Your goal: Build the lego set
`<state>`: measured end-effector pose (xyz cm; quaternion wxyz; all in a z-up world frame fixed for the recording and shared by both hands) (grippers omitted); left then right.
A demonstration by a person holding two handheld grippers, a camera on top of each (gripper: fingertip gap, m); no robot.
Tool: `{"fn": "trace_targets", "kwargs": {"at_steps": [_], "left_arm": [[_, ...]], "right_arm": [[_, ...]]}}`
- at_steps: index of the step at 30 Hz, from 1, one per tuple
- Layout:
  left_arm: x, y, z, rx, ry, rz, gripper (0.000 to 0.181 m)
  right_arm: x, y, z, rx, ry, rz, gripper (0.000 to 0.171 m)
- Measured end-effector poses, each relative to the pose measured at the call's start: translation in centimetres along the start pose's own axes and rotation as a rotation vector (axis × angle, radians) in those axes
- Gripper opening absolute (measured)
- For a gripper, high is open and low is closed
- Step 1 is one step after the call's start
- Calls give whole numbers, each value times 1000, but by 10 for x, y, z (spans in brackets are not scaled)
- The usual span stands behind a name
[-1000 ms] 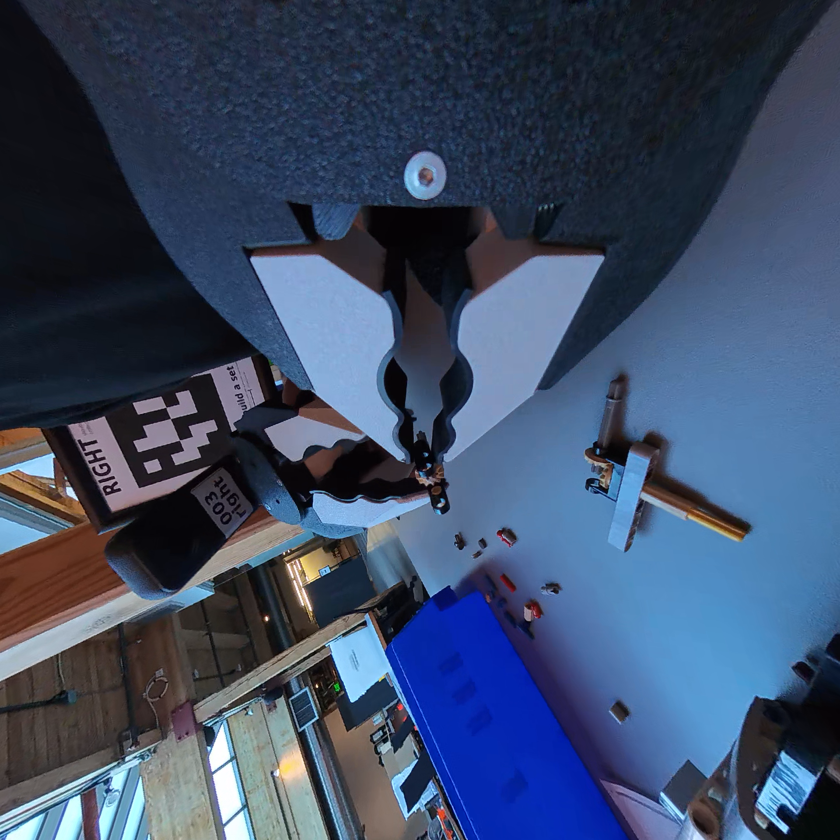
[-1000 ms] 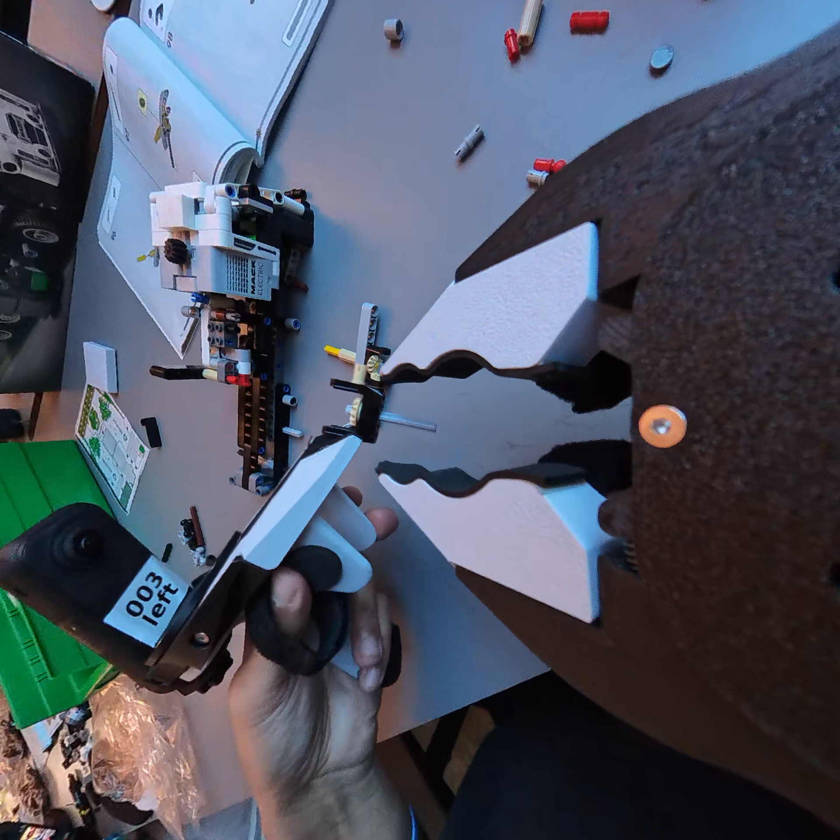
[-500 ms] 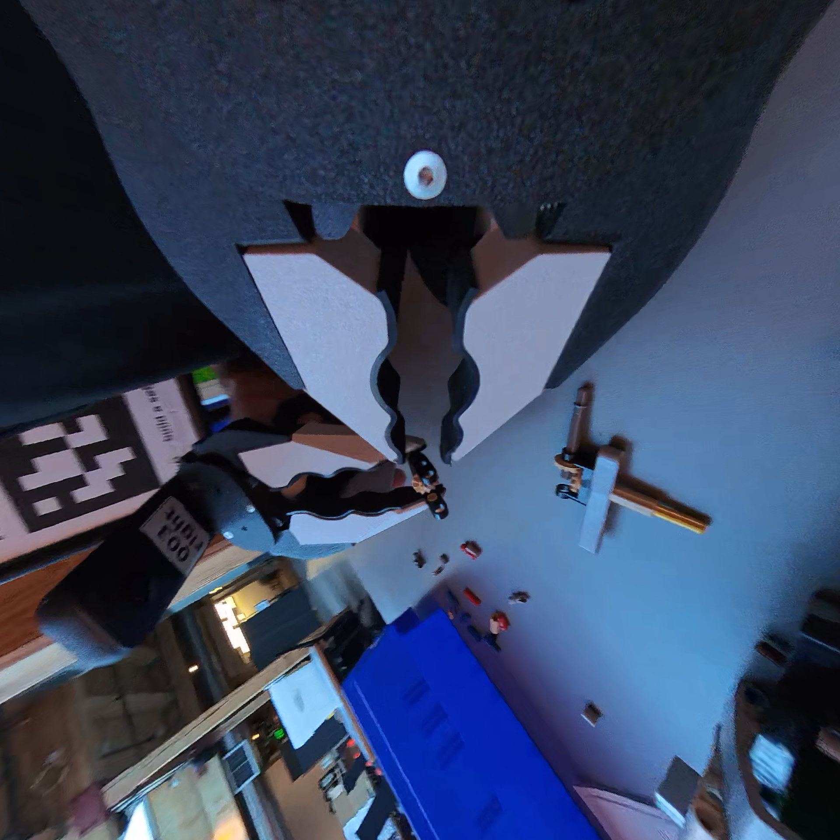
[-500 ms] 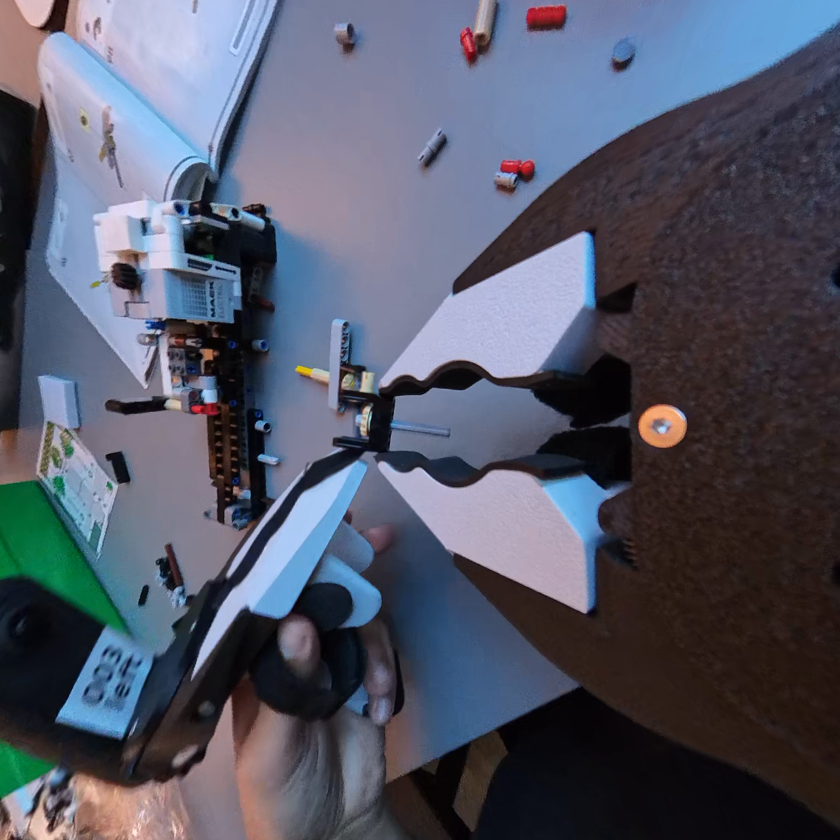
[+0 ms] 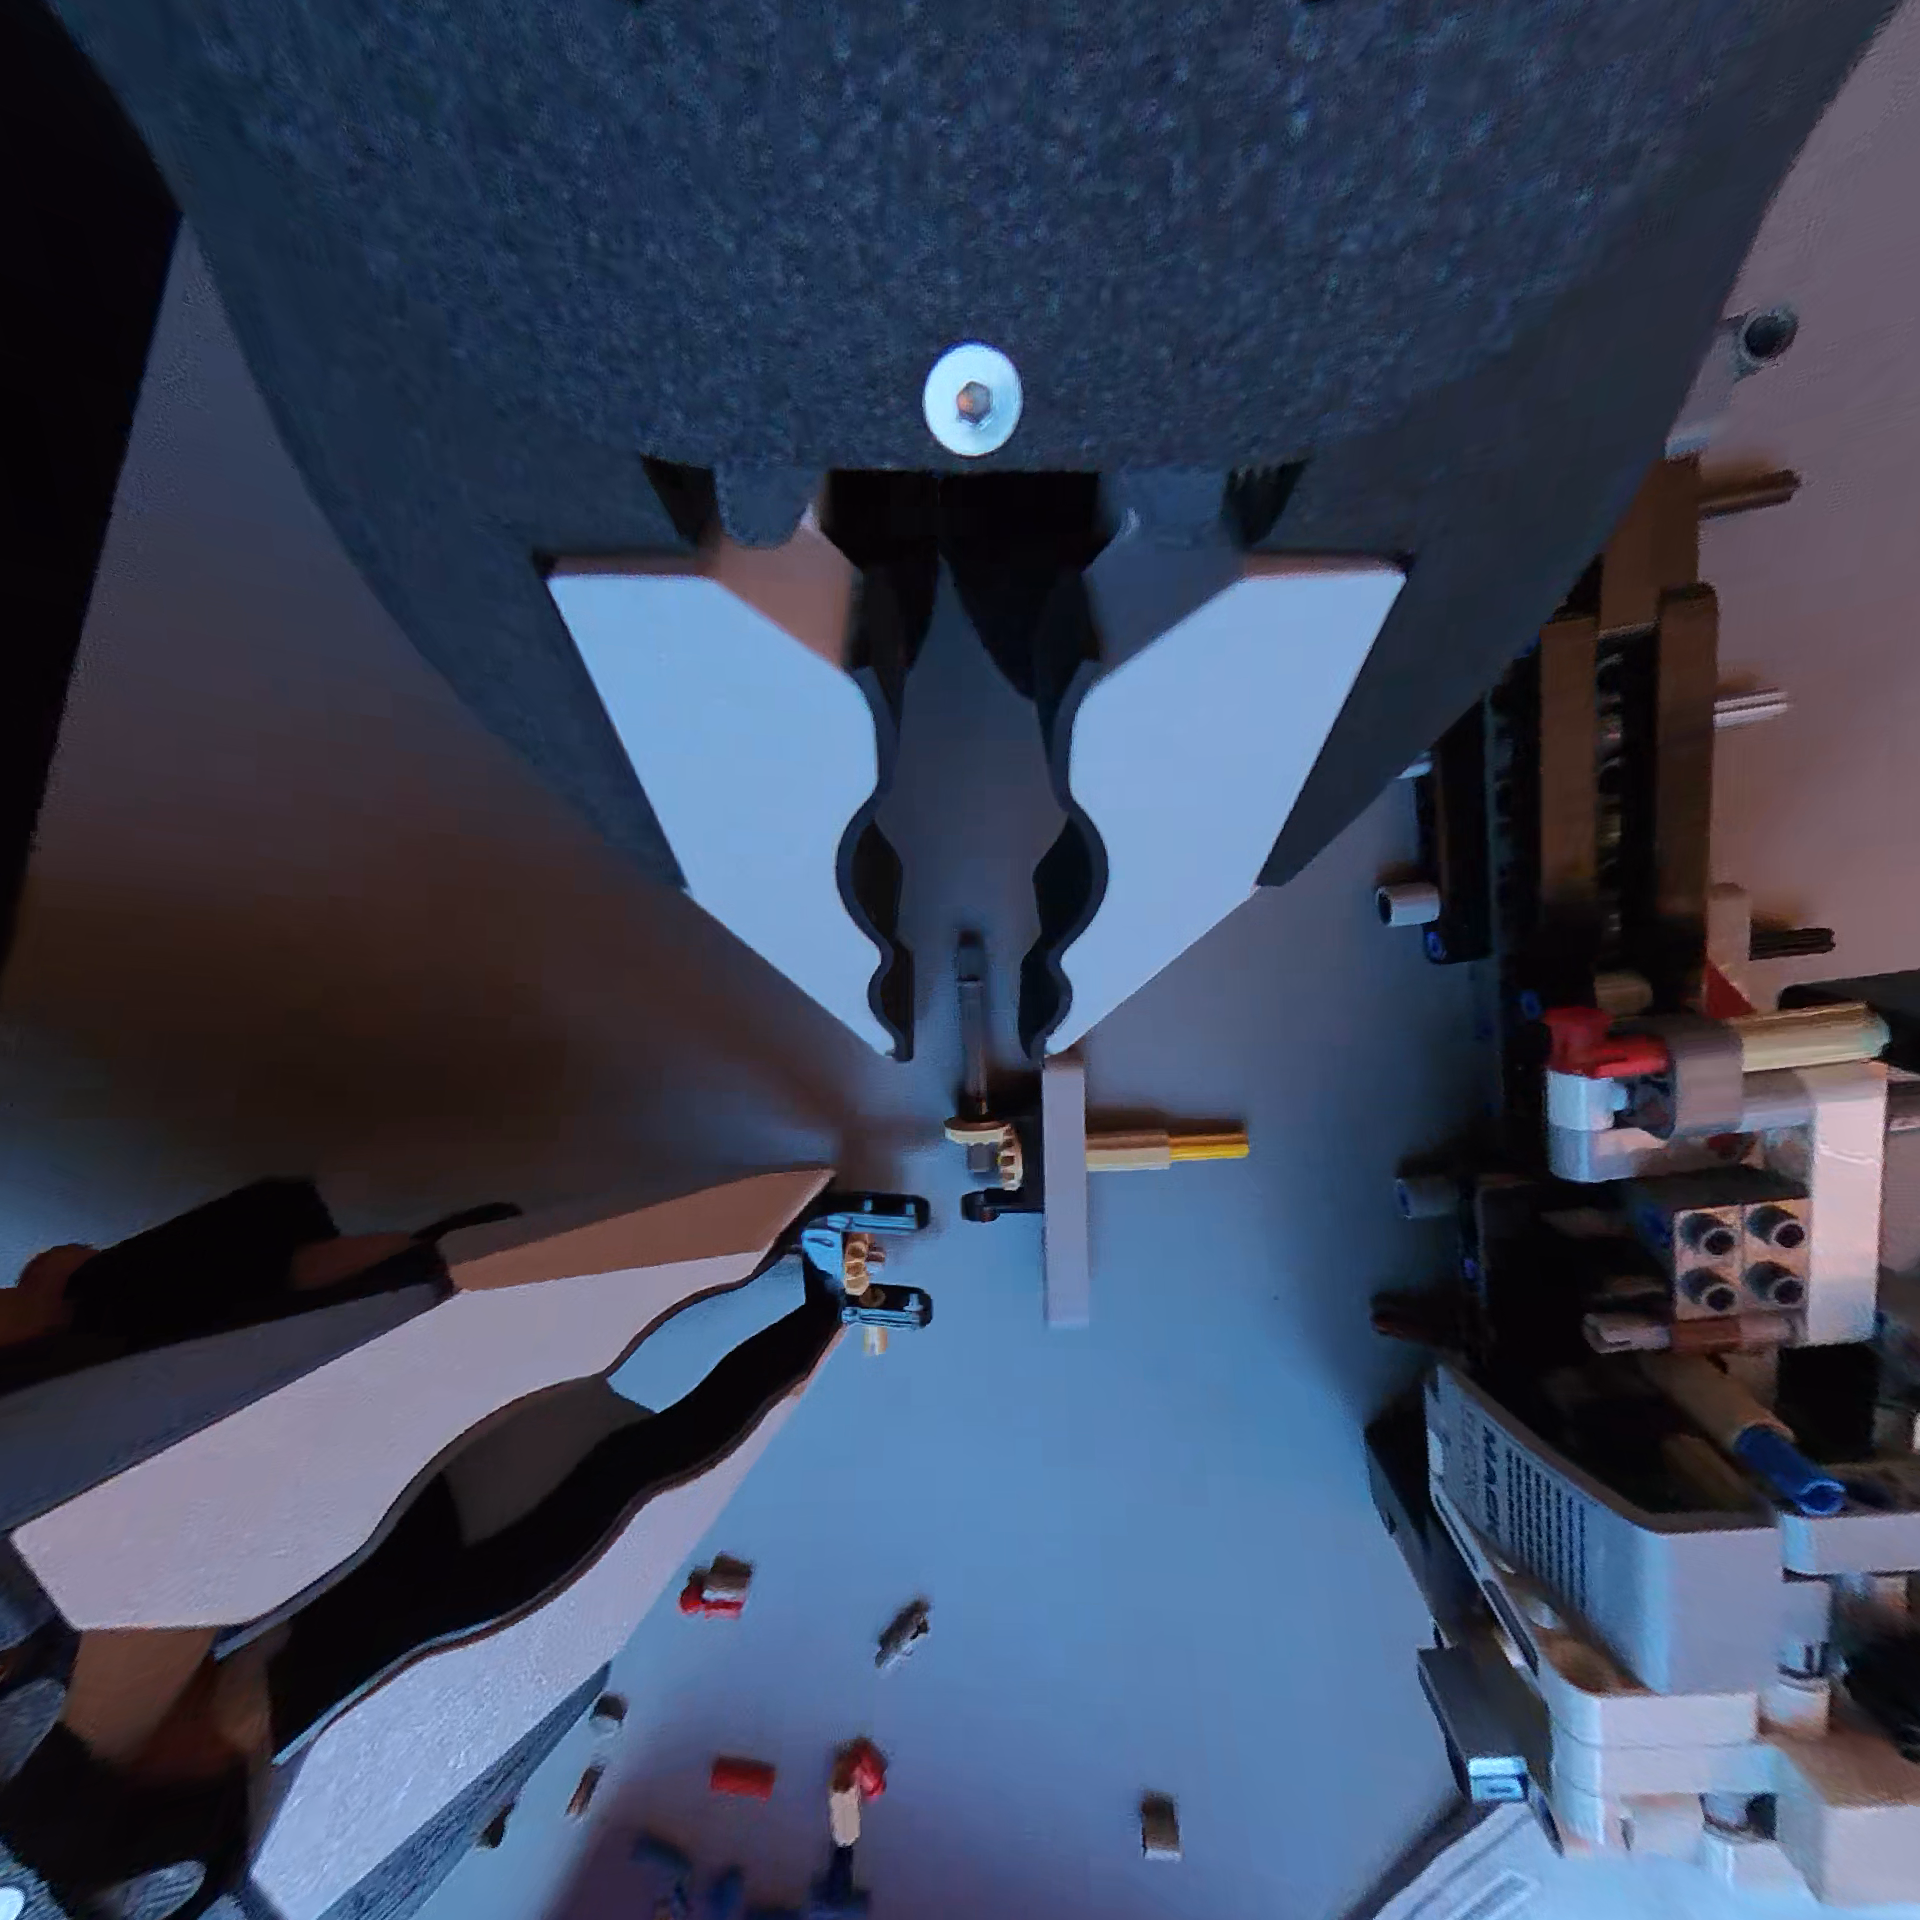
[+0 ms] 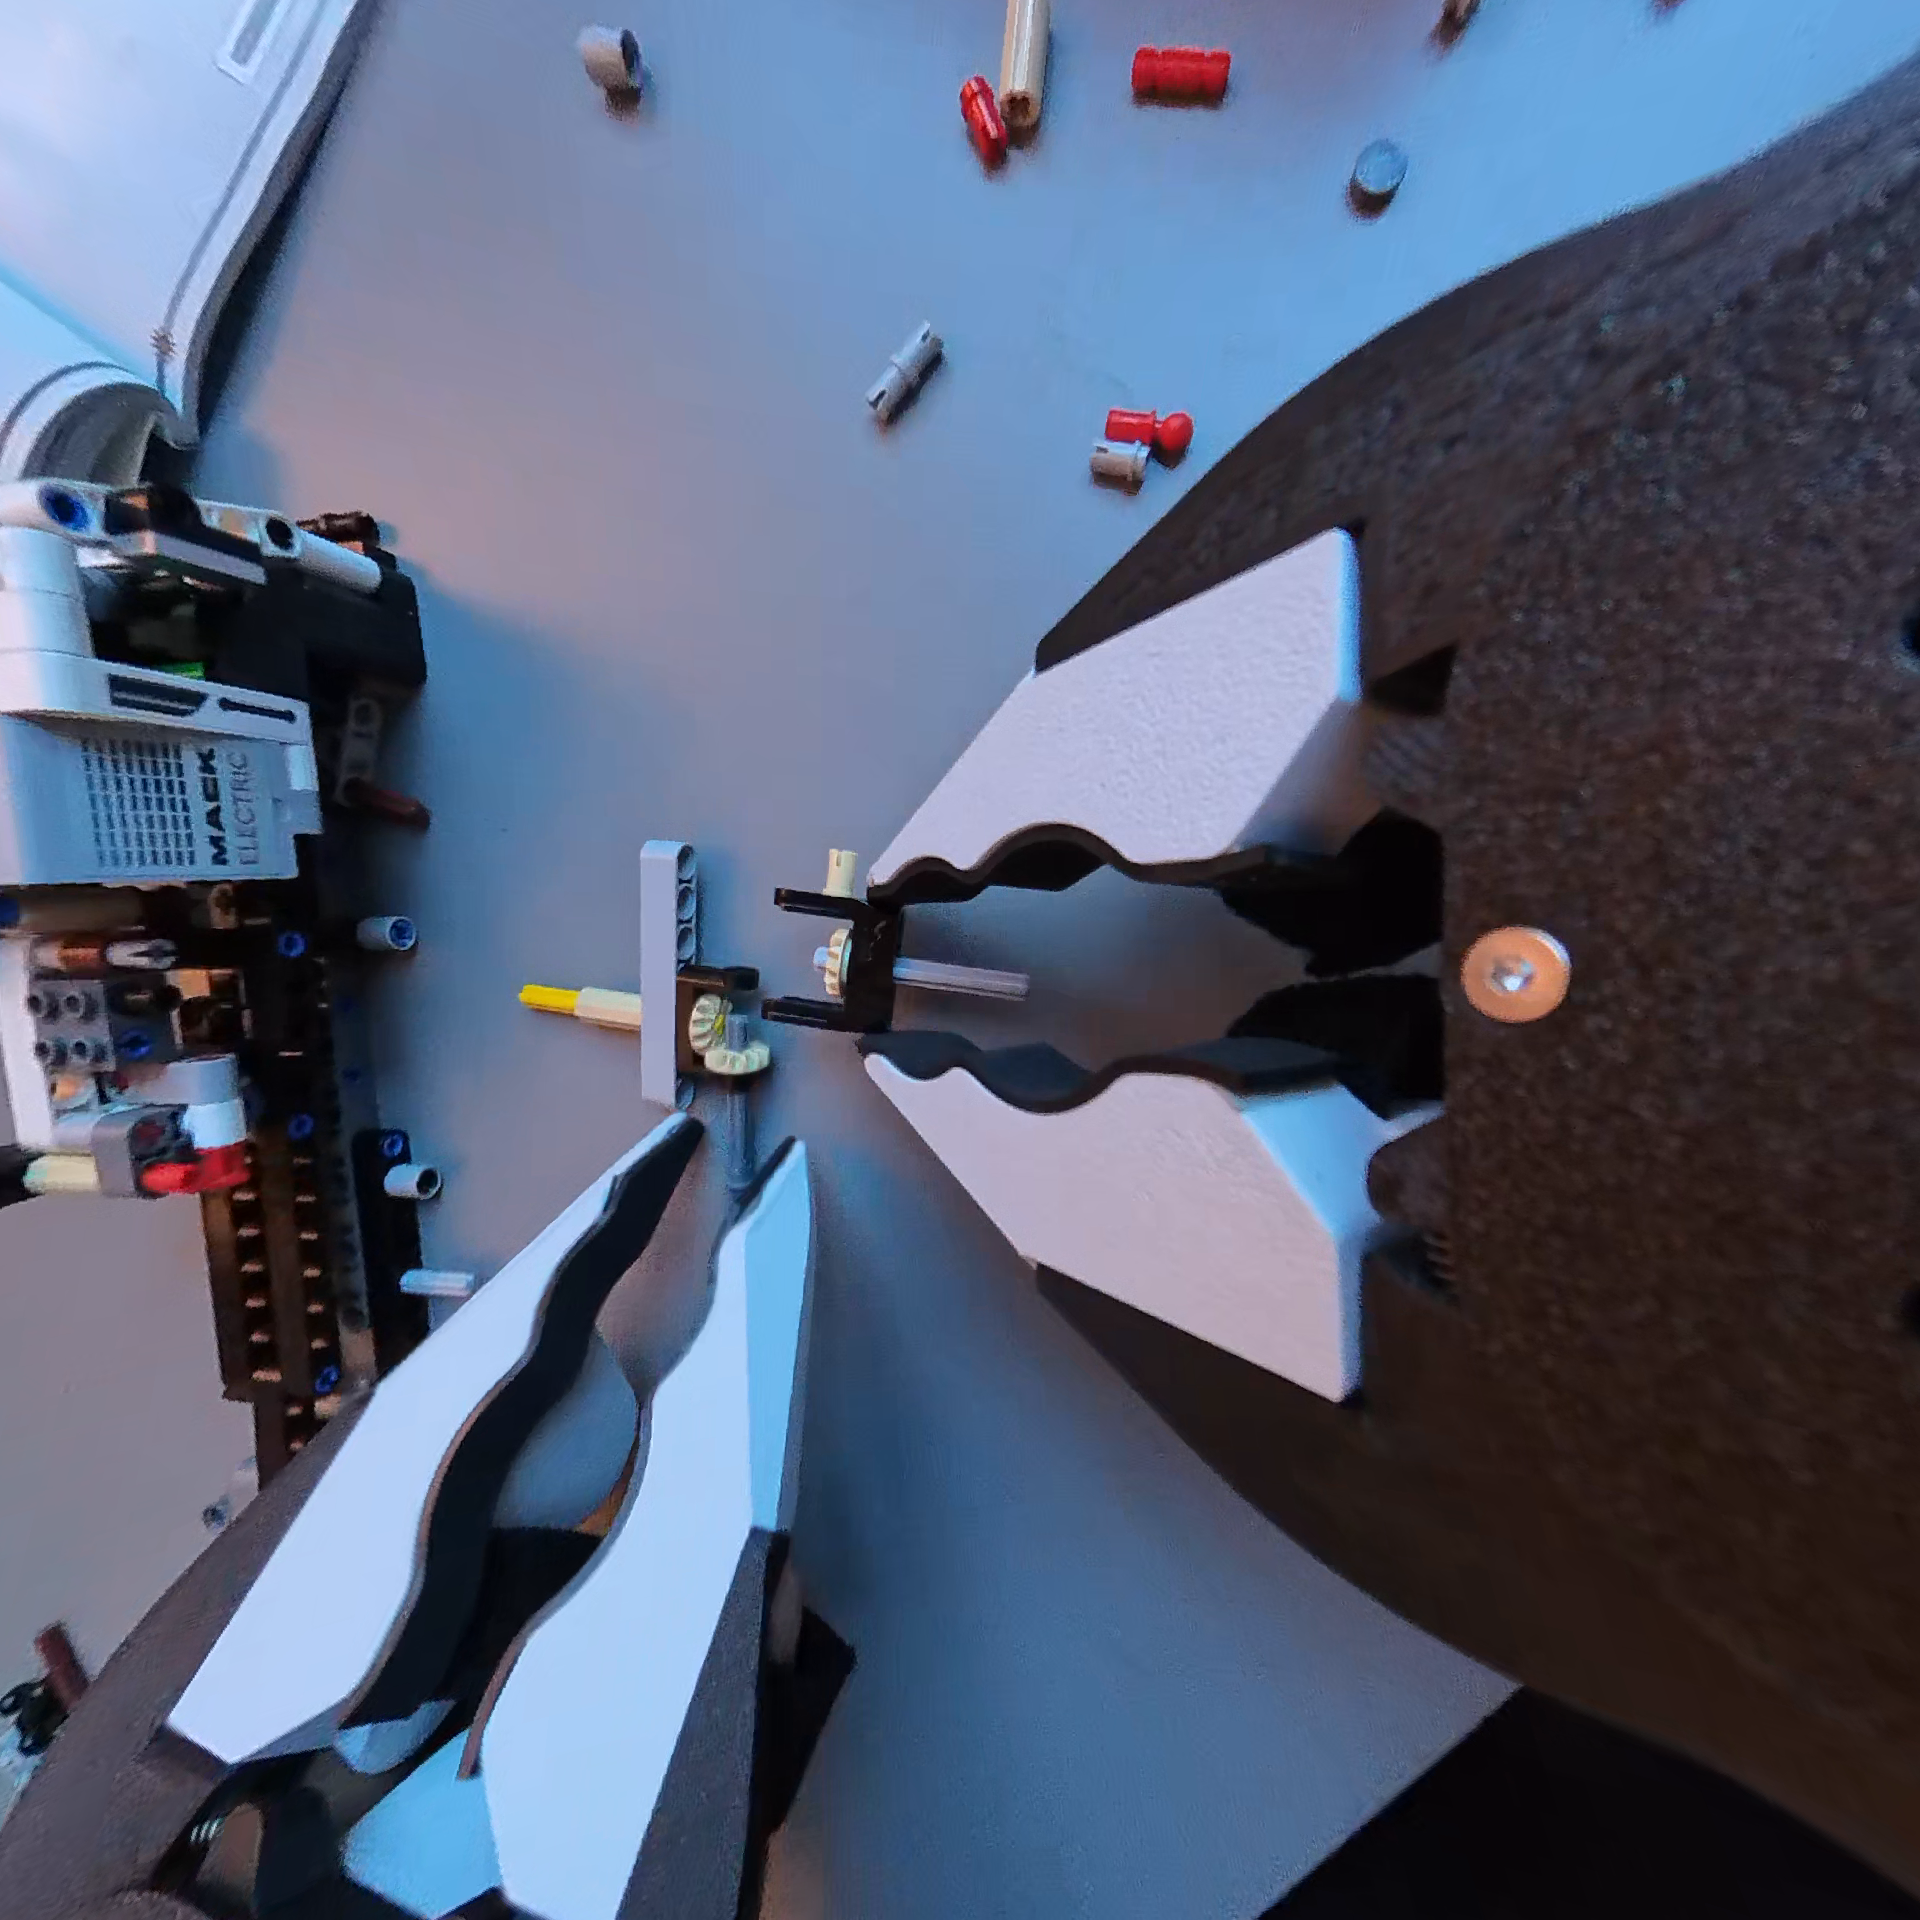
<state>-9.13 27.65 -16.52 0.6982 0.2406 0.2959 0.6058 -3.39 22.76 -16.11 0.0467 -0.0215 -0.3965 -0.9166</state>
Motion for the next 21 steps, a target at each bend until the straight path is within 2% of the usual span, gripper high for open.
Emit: {"fn": "trace_targets", "kwargs": {"at_steps": [4, 21], "left_arm": [[7, -3, -1, 19, -17, 33, 2], [4, -4, -1, -5, -34, -14, 2]], "right_arm": [[-2, -5, 0, 36, 7, -7, 24], [1, -15, 9, 112, 96, -38, 24]]}}
Point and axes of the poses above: each gripper's, where its closed fingertips meet, y back along the fingers, z out of its top, x = y × z across the jaws, the point moved 3 cm from there along y, back along the fingers, and after that the axes turned 3 degrees about y, right-handed, at the moved point
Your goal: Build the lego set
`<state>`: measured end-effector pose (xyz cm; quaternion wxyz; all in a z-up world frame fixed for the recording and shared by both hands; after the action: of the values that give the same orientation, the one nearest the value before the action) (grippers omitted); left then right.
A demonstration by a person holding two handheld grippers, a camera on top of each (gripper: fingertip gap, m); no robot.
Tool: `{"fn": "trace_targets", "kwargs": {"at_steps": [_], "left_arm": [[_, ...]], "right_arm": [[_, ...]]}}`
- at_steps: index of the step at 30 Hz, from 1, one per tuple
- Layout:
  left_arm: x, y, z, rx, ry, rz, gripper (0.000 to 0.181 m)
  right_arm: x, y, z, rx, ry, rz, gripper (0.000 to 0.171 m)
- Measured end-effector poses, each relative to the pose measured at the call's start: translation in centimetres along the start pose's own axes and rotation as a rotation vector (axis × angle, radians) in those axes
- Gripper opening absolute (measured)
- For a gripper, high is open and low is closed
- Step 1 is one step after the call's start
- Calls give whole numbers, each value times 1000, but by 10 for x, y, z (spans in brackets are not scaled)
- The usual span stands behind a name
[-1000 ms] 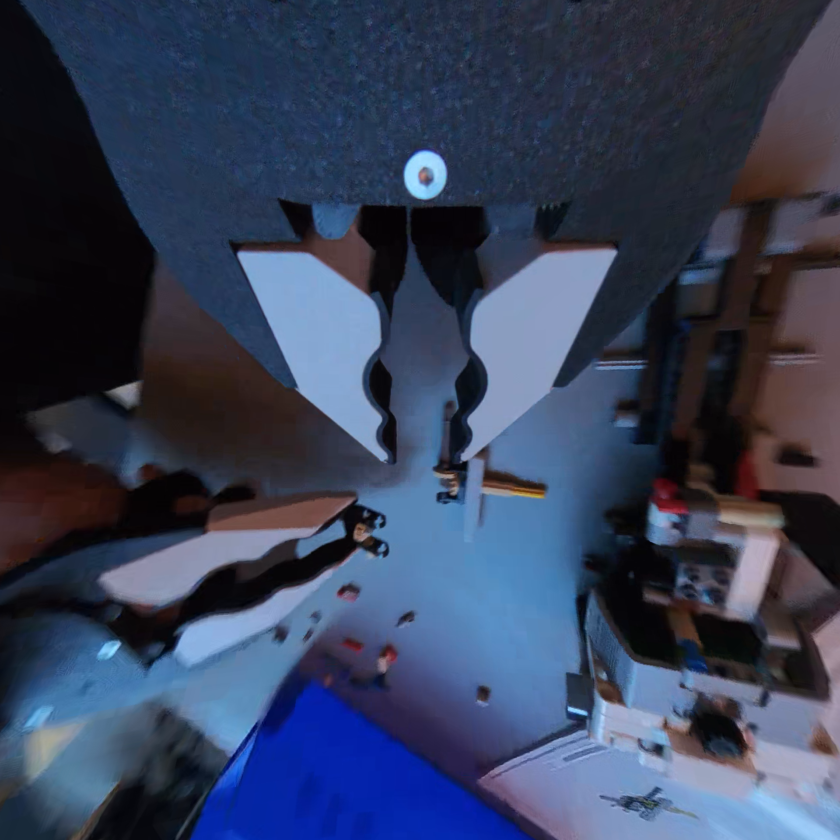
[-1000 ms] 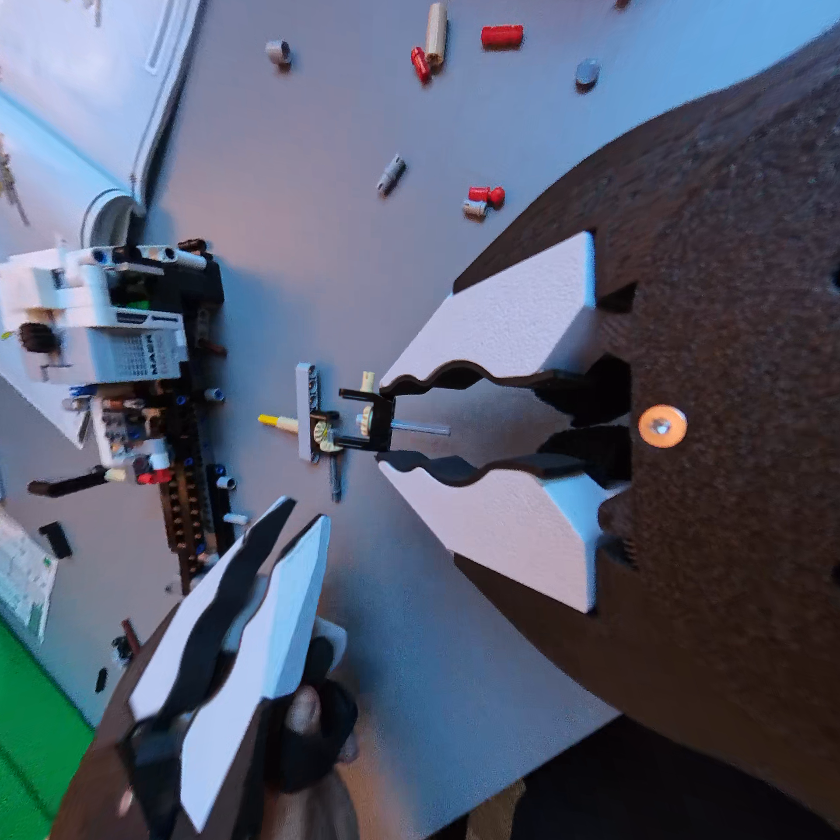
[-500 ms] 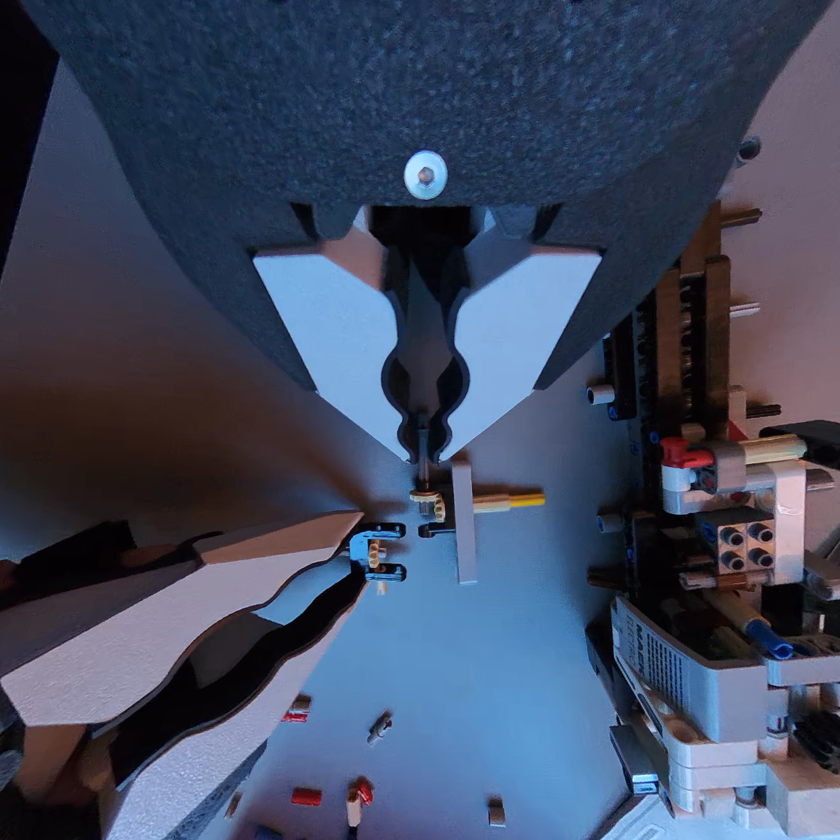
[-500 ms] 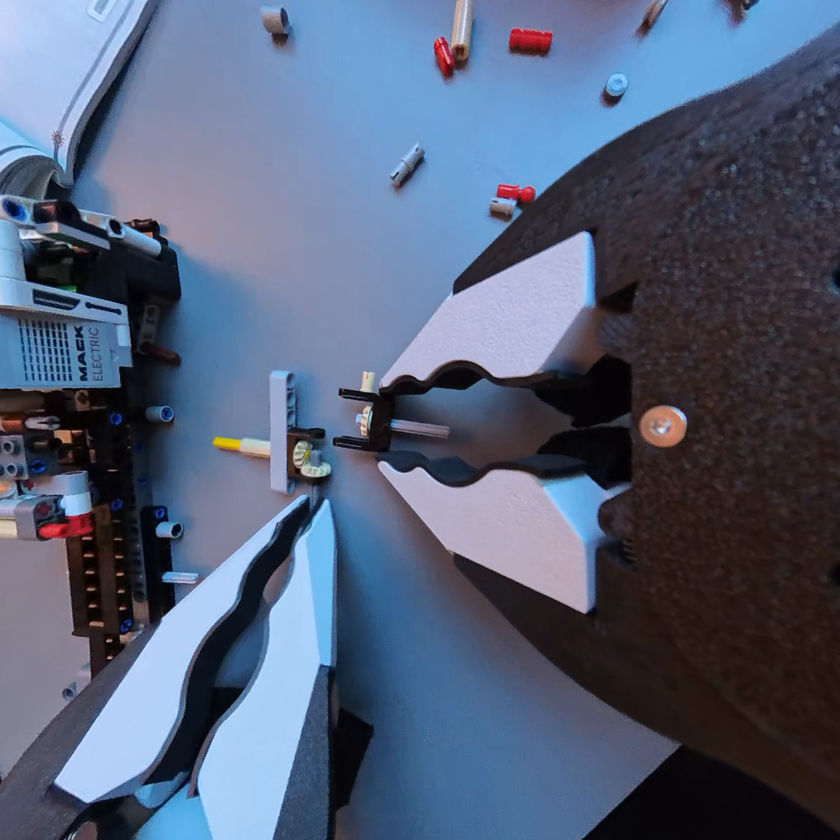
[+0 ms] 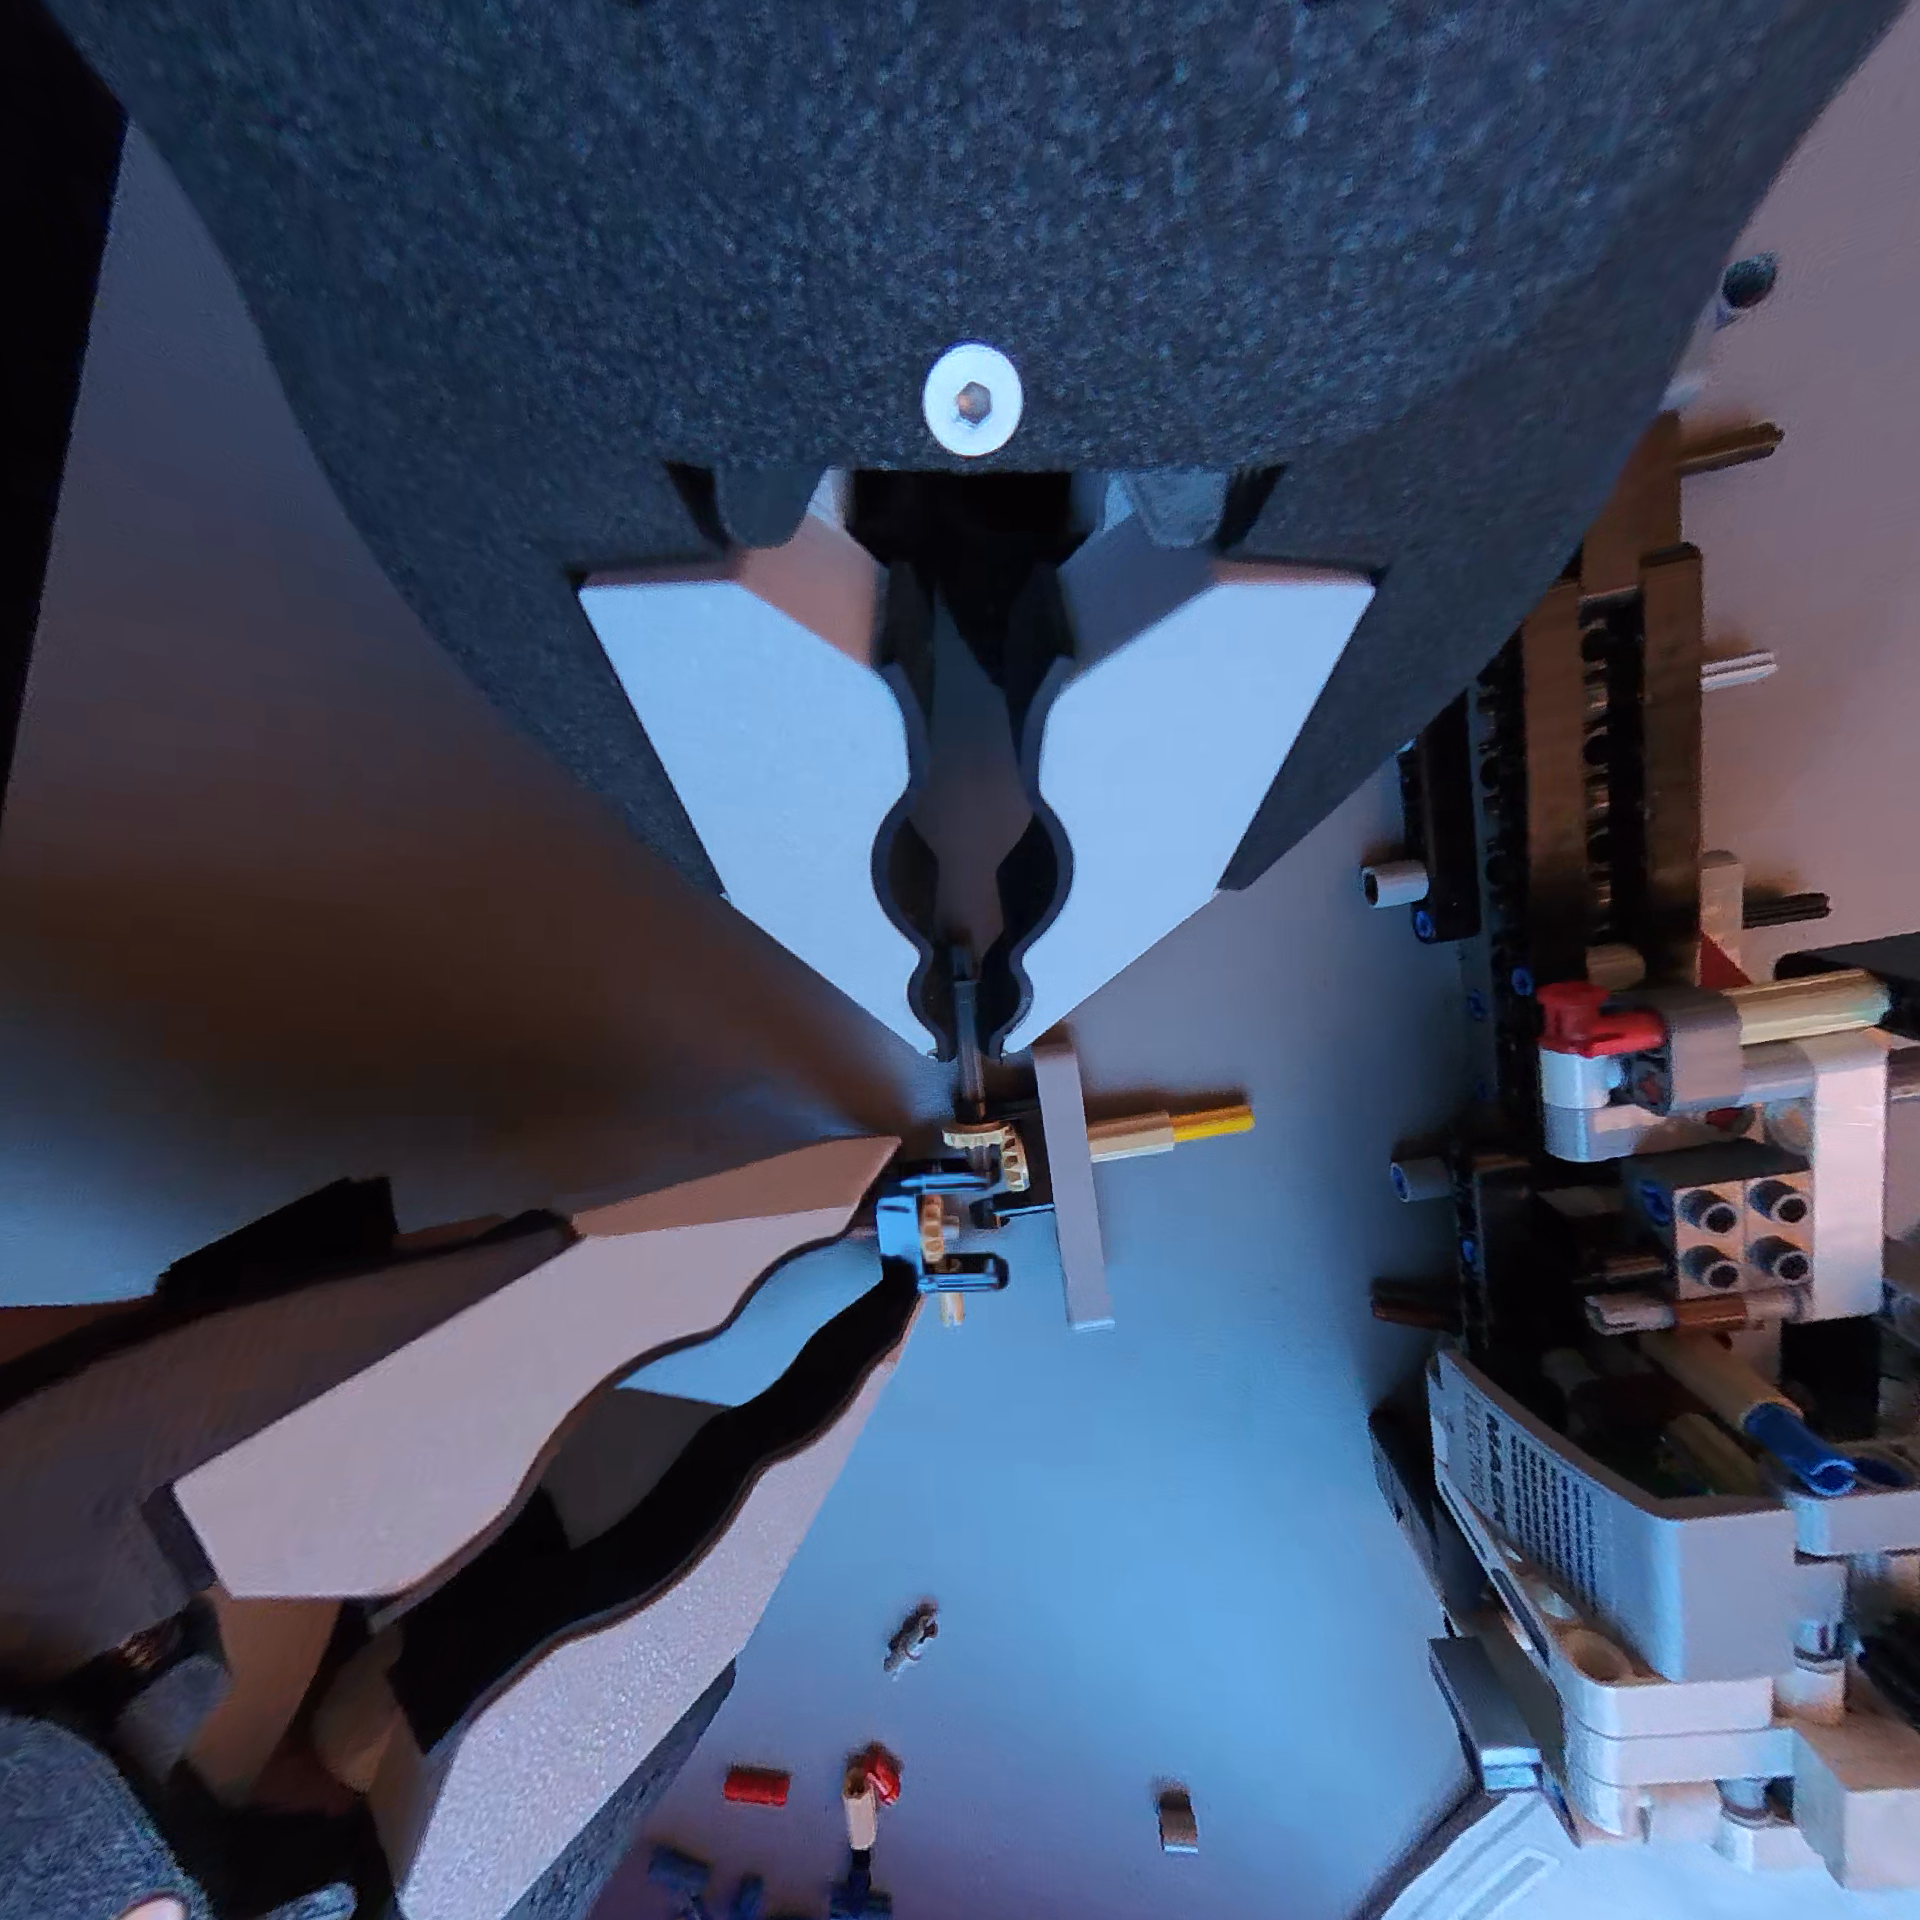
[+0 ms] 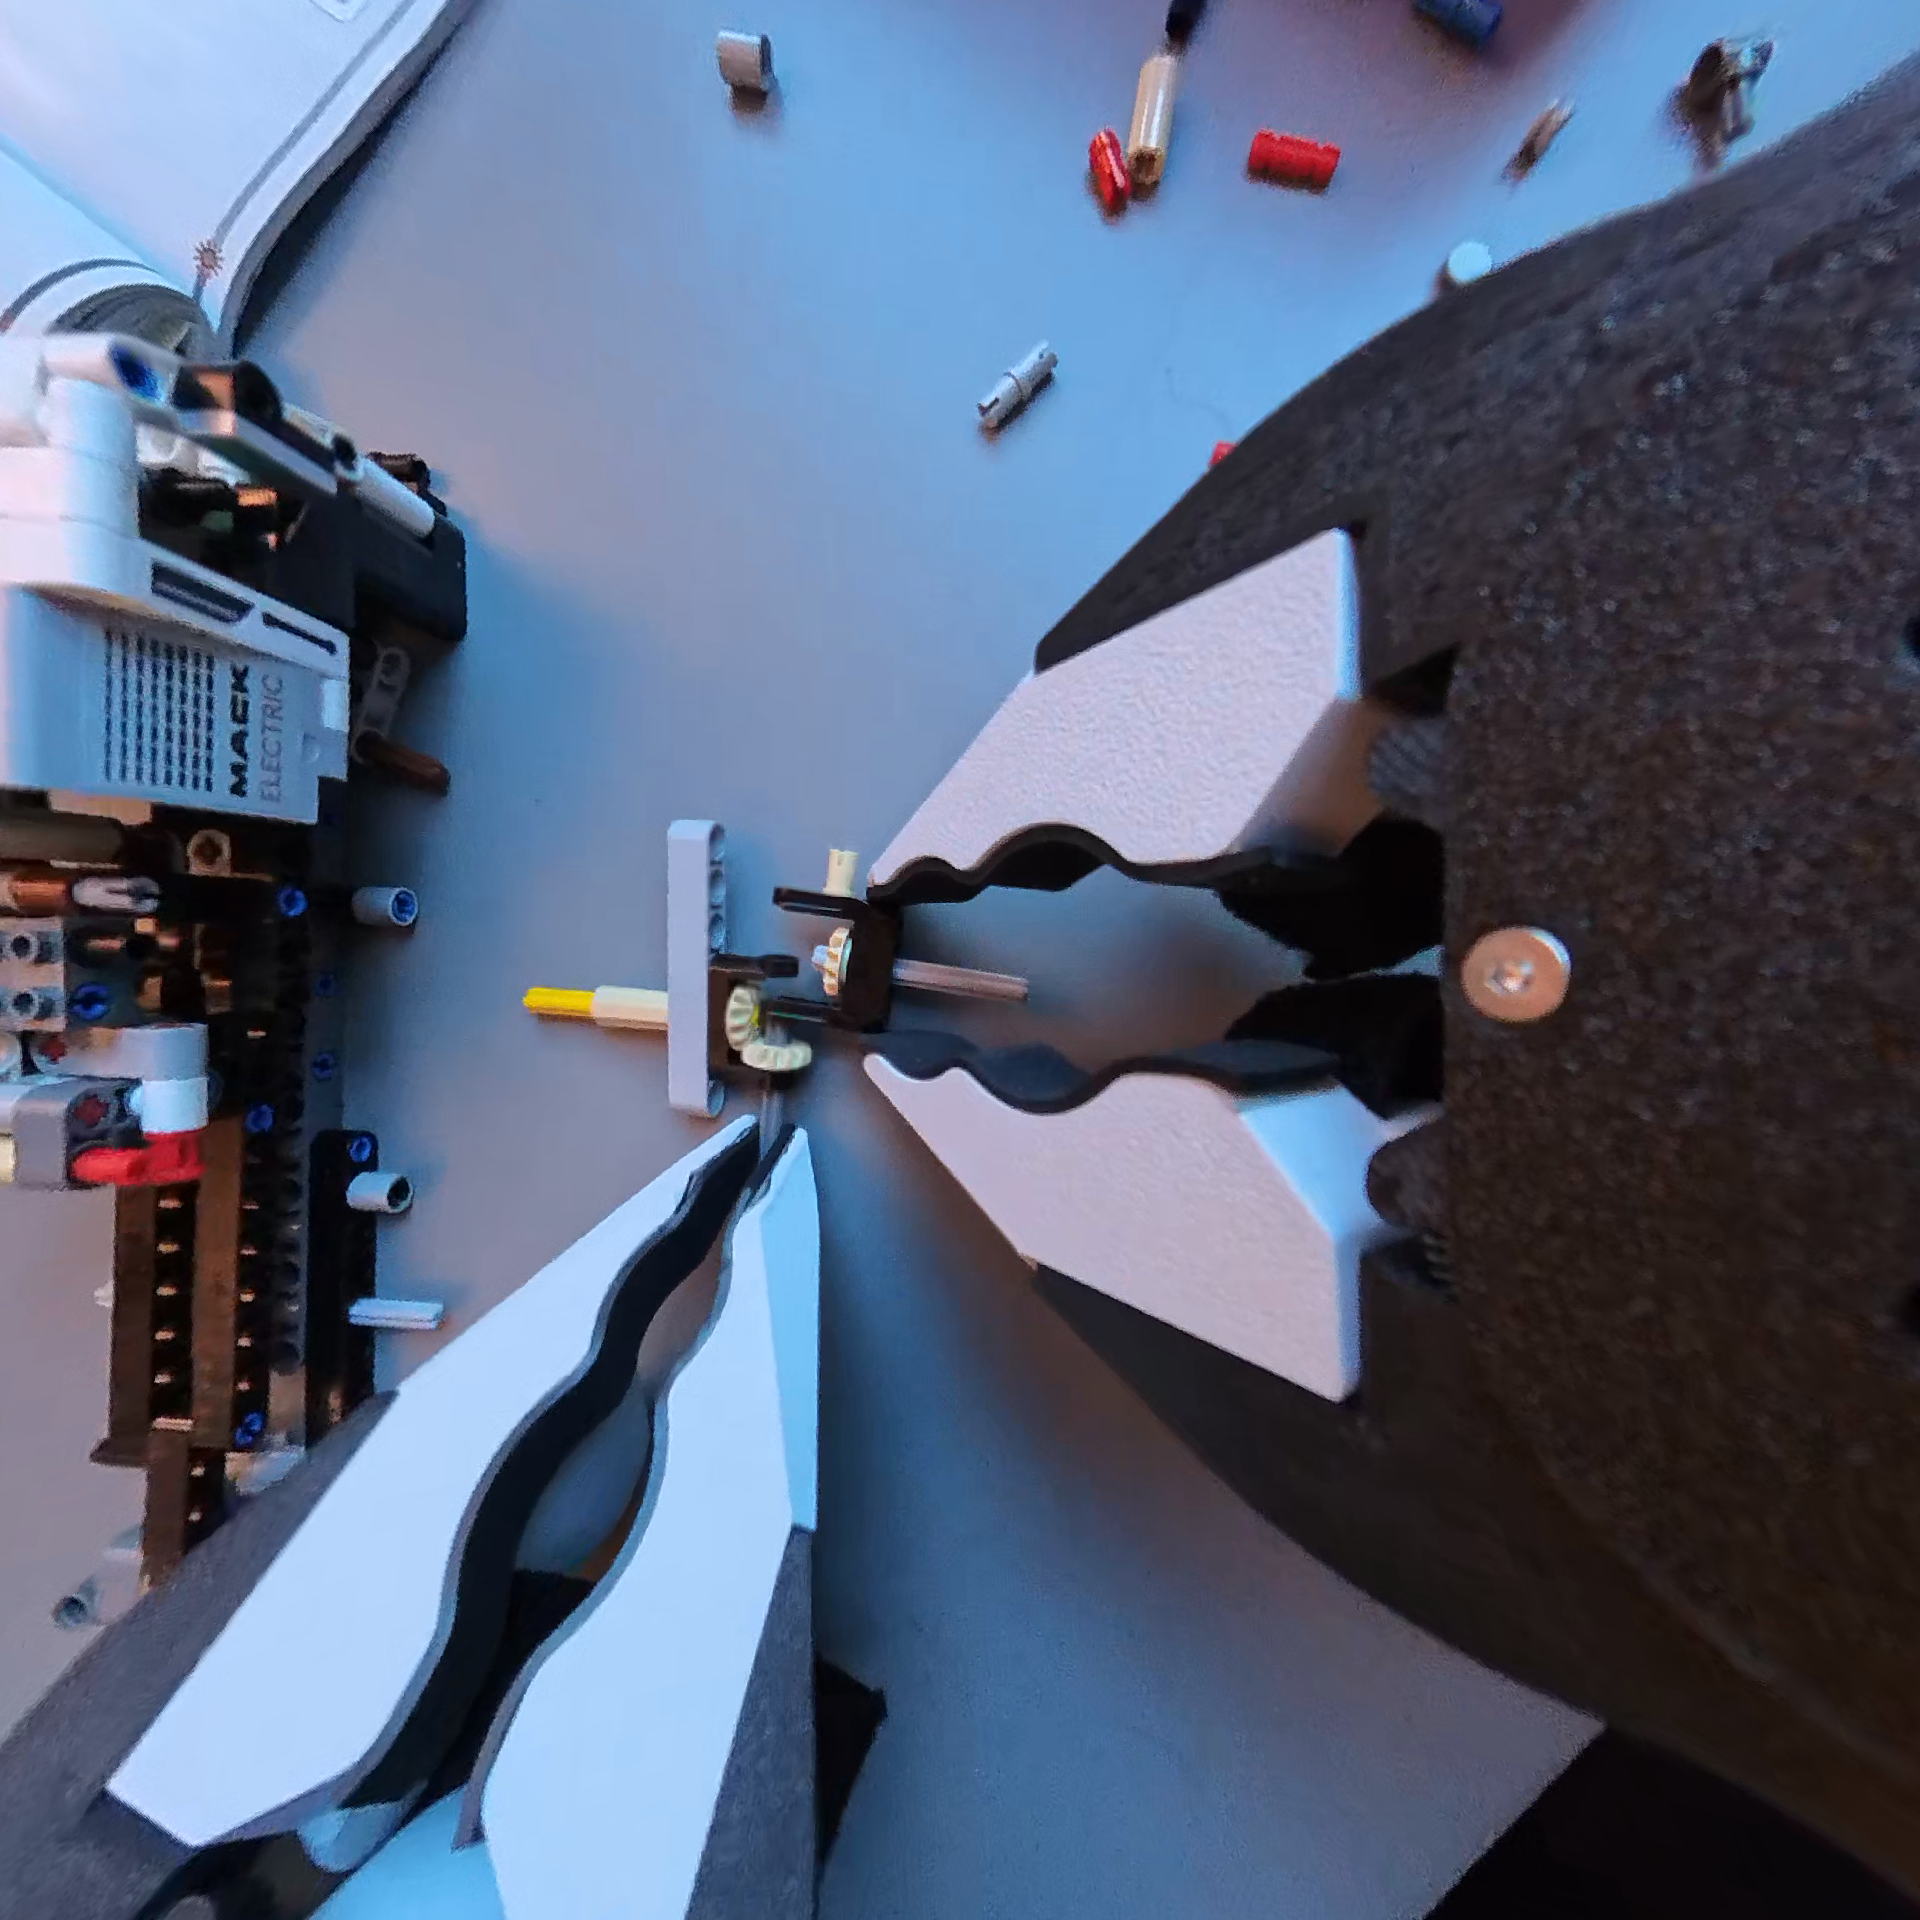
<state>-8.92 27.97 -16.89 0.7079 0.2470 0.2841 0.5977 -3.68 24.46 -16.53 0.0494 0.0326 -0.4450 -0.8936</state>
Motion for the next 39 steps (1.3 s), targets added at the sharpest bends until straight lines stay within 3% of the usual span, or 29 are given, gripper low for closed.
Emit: {"fn": "trace_targets", "kwargs": {"at_steps": [7, 24, 39], "left_arm": [[0, 0, 0, 3, 5, -43, 2], [-3, 2, 2, -40, 25, -57, 3], [3, 8, -6, -34, 54, -11, 22]], "right_arm": [[3, -1, 0, 22, 93, 15, 24], [3, 0, 0, 14, 105, 63, 24], [6, -2, 3, 24, 121, 96, 24]]}}
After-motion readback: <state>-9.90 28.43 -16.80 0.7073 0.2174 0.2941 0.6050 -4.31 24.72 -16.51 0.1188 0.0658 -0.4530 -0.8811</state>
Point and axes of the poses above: each gripper's, where its closed fingertips meet, y back along the fingers, z out of its top, x = y × z across the jaws, the point moved 3 cm from there along y, back along the fingers, and after that the axes turned 3 degrees about y, right-handed, at the moved point
